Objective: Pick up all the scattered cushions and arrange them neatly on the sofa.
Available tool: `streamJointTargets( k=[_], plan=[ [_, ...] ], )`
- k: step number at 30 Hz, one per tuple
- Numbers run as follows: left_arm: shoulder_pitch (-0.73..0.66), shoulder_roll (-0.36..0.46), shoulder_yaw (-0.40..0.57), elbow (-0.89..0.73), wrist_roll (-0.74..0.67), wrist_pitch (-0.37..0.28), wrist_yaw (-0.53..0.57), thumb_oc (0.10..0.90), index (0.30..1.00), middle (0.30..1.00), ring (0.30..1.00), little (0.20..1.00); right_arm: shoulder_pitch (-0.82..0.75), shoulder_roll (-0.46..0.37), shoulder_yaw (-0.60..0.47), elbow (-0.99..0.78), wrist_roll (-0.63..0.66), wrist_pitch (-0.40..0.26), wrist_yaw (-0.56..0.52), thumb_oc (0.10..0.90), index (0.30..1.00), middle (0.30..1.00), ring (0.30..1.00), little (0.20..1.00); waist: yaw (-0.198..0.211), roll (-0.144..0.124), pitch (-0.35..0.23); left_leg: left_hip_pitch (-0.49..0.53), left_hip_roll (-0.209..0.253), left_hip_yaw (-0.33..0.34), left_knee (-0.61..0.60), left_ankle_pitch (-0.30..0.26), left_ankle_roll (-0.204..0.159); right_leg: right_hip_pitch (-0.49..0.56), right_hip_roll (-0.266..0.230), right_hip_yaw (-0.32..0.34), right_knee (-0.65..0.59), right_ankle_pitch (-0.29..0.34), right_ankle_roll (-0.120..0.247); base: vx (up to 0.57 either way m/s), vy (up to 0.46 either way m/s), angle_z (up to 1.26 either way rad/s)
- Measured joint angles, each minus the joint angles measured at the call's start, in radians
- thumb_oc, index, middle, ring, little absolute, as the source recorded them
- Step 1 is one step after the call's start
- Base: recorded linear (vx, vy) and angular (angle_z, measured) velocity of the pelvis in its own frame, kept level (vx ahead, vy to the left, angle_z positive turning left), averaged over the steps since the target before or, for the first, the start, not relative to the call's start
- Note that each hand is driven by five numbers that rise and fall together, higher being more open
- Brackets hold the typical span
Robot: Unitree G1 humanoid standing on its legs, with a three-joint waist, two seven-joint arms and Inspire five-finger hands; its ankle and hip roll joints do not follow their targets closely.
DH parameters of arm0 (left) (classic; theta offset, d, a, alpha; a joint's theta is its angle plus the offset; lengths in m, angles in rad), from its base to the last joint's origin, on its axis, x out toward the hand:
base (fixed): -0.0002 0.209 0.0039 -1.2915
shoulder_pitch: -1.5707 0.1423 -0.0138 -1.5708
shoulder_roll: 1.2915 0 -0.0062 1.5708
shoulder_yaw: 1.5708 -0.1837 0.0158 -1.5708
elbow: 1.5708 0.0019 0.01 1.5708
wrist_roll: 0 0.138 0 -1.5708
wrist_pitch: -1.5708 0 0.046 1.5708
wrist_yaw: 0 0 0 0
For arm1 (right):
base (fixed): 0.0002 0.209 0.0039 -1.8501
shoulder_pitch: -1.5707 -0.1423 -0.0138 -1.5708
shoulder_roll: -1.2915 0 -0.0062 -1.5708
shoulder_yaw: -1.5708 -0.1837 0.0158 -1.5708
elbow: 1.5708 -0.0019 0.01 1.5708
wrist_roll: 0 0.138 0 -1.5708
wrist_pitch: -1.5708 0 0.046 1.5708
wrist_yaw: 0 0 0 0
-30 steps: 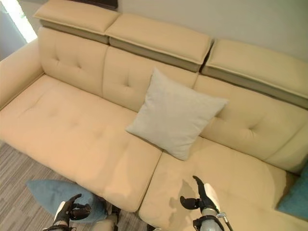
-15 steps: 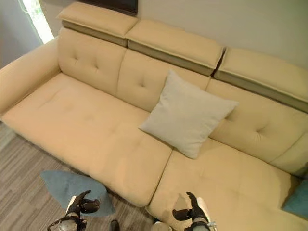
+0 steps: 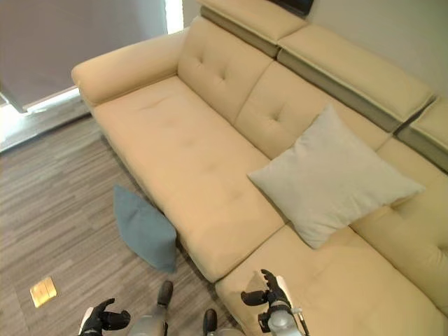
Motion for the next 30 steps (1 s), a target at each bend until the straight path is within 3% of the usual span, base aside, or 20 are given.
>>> streamJointTargets(
  k=[1, 2, 3, 4, 5, 7, 9, 11, 12, 13, 15, 17, 18, 20, 22, 23, 24, 26, 28, 30],
  plan=[
    [-0.023, -0.008, 0.001, -0.008, -0.007, -0.007, 0.0, 0.8, 0.9, 0.9, 0.9, 0.9, 0.026, -0.022, 0.003, 0.0, 0.002, 0.006, 0.0, 0.8, 0.9, 0.9, 0.9, 0.9, -0.001, -0.002, 0.004, -0.055, -0.004, -0.011, 0.0, -0.134, -0.027, -0.028, -0.021, -0.07, 0.005, 0.008, -0.014, -0.28, -0.096, 2.61],
    [-0.068, -0.008, 0.001, 0.025, -0.008, -0.007, -0.001, 0.8, 0.9, 0.9, 0.9, 0.9, 0.03, -0.038, 0.004, 0.015, 0.003, 0.019, 0.0, 0.8, 0.9, 0.9, 0.9, 0.9, -0.012, -0.012, 0.011, -0.098, -0.021, 0.12, 0.073, -0.115, -0.088, -0.021, -0.062, -0.168, -0.015, 0.0, -0.043, -0.2, -0.063, 3.16],
    [-0.1, -0.005, 0.006, 0.08, -0.027, 0.001, 0.003, 0.8, 0.9, 0.9, 0.9, 0.9, 0.022, -0.04, 0.006, 0.059, 0.003, 0.022, -0.001, 0.8, 0.9, 0.9, 0.9, 0.9, -0.023, -0.036, 0.012, -0.092, -0.017, 0.379, 0.217, -0.094, -0.11, 0.019, -0.109, -0.243, -0.045, 0.01, -0.052, -0.15, -0.011, 2.29],
    [-0.082, -0.001, 0.006, 0.08, -0.037, 0.002, 0.011, 0.8, 0.9, 0.9, 0.9, 0.9, 0.0, -0.04, 0.013, 0.059, 0.003, 0.013, -0.001, 0.8, 0.9, 0.9, 0.9, 0.9, -0.017, -0.05, 0.015, -0.049, -0.011, 0.413, 0.287, -0.1, -0.106, 0.039, -0.115, -0.245, -0.078, 0.02, -0.043, -0.13, 0.019, 1.33],
    [-0.073, 0.001, 0.004, 0.079, -0.036, 0.002, 0.011, 0.8, 0.9, 0.9, 0.9, 0.9, -0.025, -0.037, 0.011, 0.051, 0.005, 0.0, -0.003, 0.8, 0.9, 0.9, 0.9, 0.9, -0.018, -0.052, 0.015, -0.007, -0.025, 0.387, 0.323, -0.105, -0.103, 0.037, -0.122, -0.268, -0.106, 0.042, -0.024, -0.13, 0.067, 0.4],
    [-0.109, 0.009, 0.011, 0.121, -0.035, 0.005, -0.001, 0.8, 0.9, 0.9, 0.9, 0.9, -0.038, -0.026, 0.012, 0.057, 0.007, -0.01, -0.002, 0.8, 0.9, 0.9, 0.9, 0.9, -0.07, -0.075, 0.015, 0.053, -0.048, 0.386, 0.396, -0.122, -0.126, 0.052, -0.158, -0.359, -0.16, 0.096, -0.024, -0.04, 0.135, 1.19],
    [-0.118, 0.001, 0.008, 0.106, -0.034, 0.004, -0.002, 0.8, 0.9, 0.9, 0.9, 0.9, -0.013, -0.026, 0.008, 0.113, 0.008, -0.005, -0.001, 0.8, 0.9, 0.9, 0.9, 0.9, -0.099, -0.067, 0.004, 0.169, 0.007, 0.481, 0.338, -0.142, -0.115, 0.056, -0.165, -0.452, -0.166, 0.088, 0.009, 0.06, 0.189, 1.57],
    [-0.12, -0.033, -0.002, 0.107, -0.025, 0.001, -0.005, 0.8, 0.9, 0.9, 0.9, 0.9, 0.015, -0.021, -0.011, 0.139, 0.008, 0.005, 0.0, 0.8, 0.9, 0.9, 0.9, 0.9, -0.102, -0.044, -0.011, 0.289, -0.001, 0.468, 0.148, -0.154, -0.101, 0.049, -0.162, -0.481, -0.163, 0.096, 0.057, 0.04, 0.182, 0.94],
    [-0.123, -0.04, -0.016, 0.108, -0.023, 0.003, -0.007, 0.8, 0.9, 0.9, 0.9, 0.9, 0.019, -0.021, -0.011, 0.145, 0.008, 0.009, 0.002, 0.8, 0.9, 0.9, 0.9, 0.9, -0.105, -0.036, -0.016, 0.305, -0.014, 0.439, 0.084, -0.147, -0.077, 0.033, -0.156, -0.476, -0.152, 0.101, 0.058, 0.05, 0.33, 0.44],
    [-0.115, -0.043, -0.038, 0.109, -0.013, 0.002, -0.017, 0.8, 0.9, 0.9, 0.9, 0.9, 0.02, -0.021, -0.015, 0.145, 0.007, 0.012, 0.002, 0.8, 0.9, 0.9, 0.9, 0.9, -0.097, -0.018, -0.023, 0.306, -0.022, 0.392, 0.028, -0.107, -0.016, -0.008, -0.143, -0.465, -0.111, 0.105, 0.052, 0.04, 0.262, 0.02],
    [-0.114, -0.03, 0.0, 0.122, -0.004, 0.014, -0.031, 0.8, 0.9, 0.9, 0.9, 0.9, 0.015, 0.013, -0.019, 0.142, 0.002, 0.014, 0.003, 0.8, 0.9, 0.9, 0.9, 0.9, -0.097, -0.056, -0.023, 0.313, -0.047, 0.377, 0.018, -0.074, -0.01, -0.031, -0.195, -0.449, -0.029, 0.108, 0.055, 0.02, 0.194, 0.19],
    [-0.111, -0.026, 0.004, 0.124, 0.004, 0.018, -0.033, 0.8, 0.9, 0.9, 0.9, 0.9, 0.038, 0.022, -0.017, 0.142, 0.001, 0.016, 0.004, 0.8, 0.9, 0.9, 0.9, 0.9, -0.097, -0.057, -0.028, 0.314, -0.063, 0.356, 0.024, -0.073, 0.01, -0.041, -0.226, -0.366, 0.032, 0.086, 0.081, 0.02, 0.178, 0.53],
    [-0.101, -0.007, 0.005, 0.113, 0.004, 0.017, -0.036, 0.8, 0.9, 0.9, 0.9, 0.9, 0.045, 0.035, -0.008, 0.143, -0.001, 0.019, 0.005, 0.8, 0.9, 0.9, 0.9, 0.9, -0.09, -0.074, -0.039, 0.302, -0.086, 0.345, 0.033, -0.071, 0.028, -0.058, -0.267, -0.313, 0.099, 0.057, 0.11, 0.05, 0.185, 0.37],
    [-0.095, 0.028, 0.007, 0.124, 0.004, 0.021, -0.041, 0.8, 0.9, 0.9, 0.9, 0.9, 0.029, 0.05, 0.003, 0.143, -0.011, 0.019, 0.009, 0.8, 0.9, 0.9, 0.9, 0.9, -0.079, -0.098, -0.043, 0.297, -0.119, 0.341, 0.05, -0.072, 0.043, -0.07, -0.3, -0.283, 0.125, 0.067, 0.117, 0.1, 0.171, 0.12],
    [-0.095, 0.038, 0.018, 0.149, 0.004, 0.023, -0.041, 0.8, 0.9, 0.9, 0.9, 0.9, 0.006, 0.047, 0.001, 0.141, -0.016, 0.02, 0.011, 0.8, 0.9, 0.9, 0.9, 0.9, -0.07, -0.088, -0.026, 0.294, -0.133, 0.323, 0.055, -0.083, 0.063, -0.08, -0.317, -0.262, 0.177, 0.071, 0.124, 0.13, 0.078, 0.28],
    [-0.097, 0.039, 0.017, 0.143, 0.004, 0.022, -0.037, 0.8, 0.9, 0.9, 0.9, 0.9, 0.013, 0.047, 0.004, 0.13, -0.016, 0.019, 0.013, 0.8, 0.9, 0.9, 0.9, 0.9, -0.084, -0.055, -0.019, 0.298, -0.131, 0.278, 0.056, -0.069, 0.073, -0.108, -0.298, -0.164, 0.23, 0.018, 0.169, 0.2, 0.064, 0.76],
    [-0.094, 0.05, 0.019, 0.132, 0.003, 0.02, -0.034, 0.8, 0.9, 0.9, 0.9, 0.9, 0.014, 0.051, 0.004, 0.12, -0.016, 0.019, 0.02, 0.8, 0.9, 0.9, 0.9, 0.9, -0.083, -0.044, -0.011, 0.302, -0.135, 0.246, 0.037, -0.067, 0.075, -0.121, -0.263, -0.105, 0.244, -0.006, 0.19, 0.2, 0.063, 0.84],
    [-0.097, 0.07, 0.024, 0.138, 0.003, 0.022, -0.022, 0.8, 0.9, 0.9, 0.9, 0.9, -0.001, 0.053, 0.028, 0.114, -0.016, 0.017, 0.025, 0.8, 0.9, 0.9, 0.9, 0.9, -0.095, -0.054, -0.007, 0.305, -0.134, 0.216, 0.013, -0.045, 0.097, -0.144, -0.178, 0.025, 0.246, -0.039, 0.182, 0.17, 0.002, 0.52],
    [-0.101, 0.071, 0.027, 0.148, 0.002, 0.022, -0.019, 0.8, 0.9, 0.9, 0.9, 0.9, -0.019, 0.053, 0.038, 0.118, -0.016, 0.02, 0.025, 0.8, 0.9, 0.9, 0.9, 0.9, -0.096, -0.071, 0.009, 0.306, -0.149, 0.193, 0.002, -0.044, 0.108, -0.191, -0.14, 0.001, 0.196, -0.016, 0.149, 0.27, -0.004, 0.47],
    [-0.1, 0.065, 0.03, 0.151, 0.002, 0.022, -0.021, 0.8, 0.9, 0.9, 0.9, 0.9, -0.022, 0.054, 0.039, 0.116, -0.017, 0.02, 0.024, 0.8, 0.9, 0.9, 0.9, 0.9, -0.095, -0.072, 0.017, 0.302, -0.149, 0.167, 0.004, -0.061, 0.121, -0.25, -0.135, -0.024, 0.144, 0.025, 0.15, 0.35, -0.01, 0.39]
  ],
)
